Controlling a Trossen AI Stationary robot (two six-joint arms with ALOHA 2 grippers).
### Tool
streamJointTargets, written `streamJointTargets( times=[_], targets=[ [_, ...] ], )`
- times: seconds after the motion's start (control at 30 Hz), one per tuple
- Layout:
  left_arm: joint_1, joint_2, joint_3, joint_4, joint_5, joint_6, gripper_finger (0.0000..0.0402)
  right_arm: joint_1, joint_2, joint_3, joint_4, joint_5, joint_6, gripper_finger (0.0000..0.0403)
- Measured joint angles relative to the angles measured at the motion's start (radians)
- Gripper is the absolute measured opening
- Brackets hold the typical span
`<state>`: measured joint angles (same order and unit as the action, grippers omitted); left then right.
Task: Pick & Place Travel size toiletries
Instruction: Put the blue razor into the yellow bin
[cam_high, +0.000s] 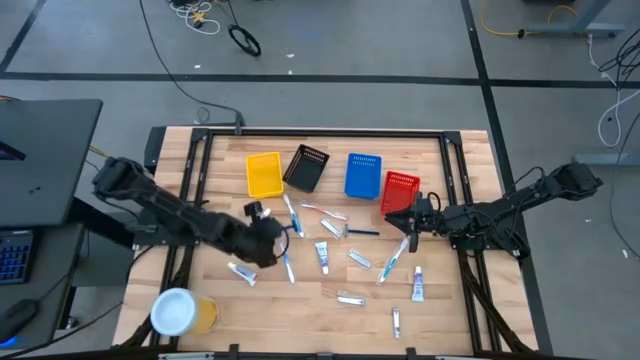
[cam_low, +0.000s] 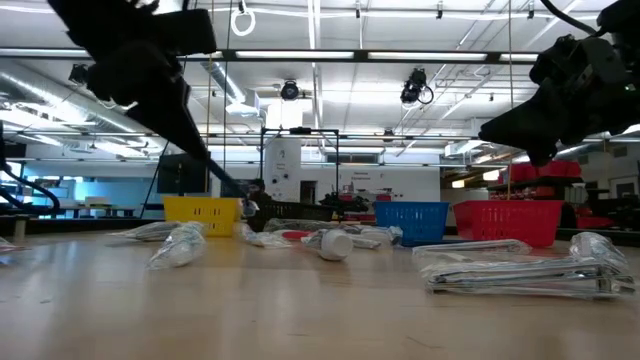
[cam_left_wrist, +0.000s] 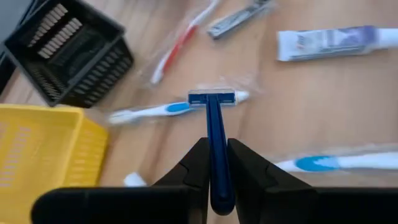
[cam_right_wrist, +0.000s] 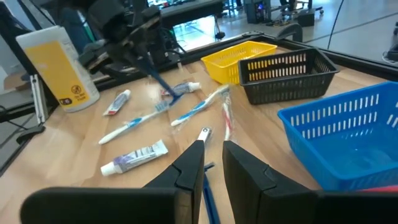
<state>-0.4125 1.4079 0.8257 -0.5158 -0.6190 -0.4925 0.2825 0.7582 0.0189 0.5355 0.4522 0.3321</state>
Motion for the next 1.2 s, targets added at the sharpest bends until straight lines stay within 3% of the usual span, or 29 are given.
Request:
streamJointTargets(
  times=[0.4,0.63,0.87,1.0,1.2],
  targets=[
    [0.155,-0.02,0.001,-0.02,-0.021,0.069,0.0048,0.0,0.0,0.0,0.0,0.0,0.0,0.007],
    [0.173,-0.099,0.001,-0.089,-0.165,-0.004,0.0047,0.0,0.0,0.0,-0.001,0.0,0.0,0.007],
    [0.255,-0.224,0.002,-0.188,-0.211,-0.114,0.0048,0.0,0.0,0.0,0.005,0.02,-0.008,0.007],
    [0.336,-0.223,-0.007,-0.208,-0.21,-0.151,0.0047,0.0,0.0,0.0,0.004,0.027,-0.008,0.007],
    [0.456,-0.162,-0.077,-0.103,-0.2,-0.146,0.0052,0.0,0.001,0.0,0.005,0.026,-0.005,0.007]
  ],
)
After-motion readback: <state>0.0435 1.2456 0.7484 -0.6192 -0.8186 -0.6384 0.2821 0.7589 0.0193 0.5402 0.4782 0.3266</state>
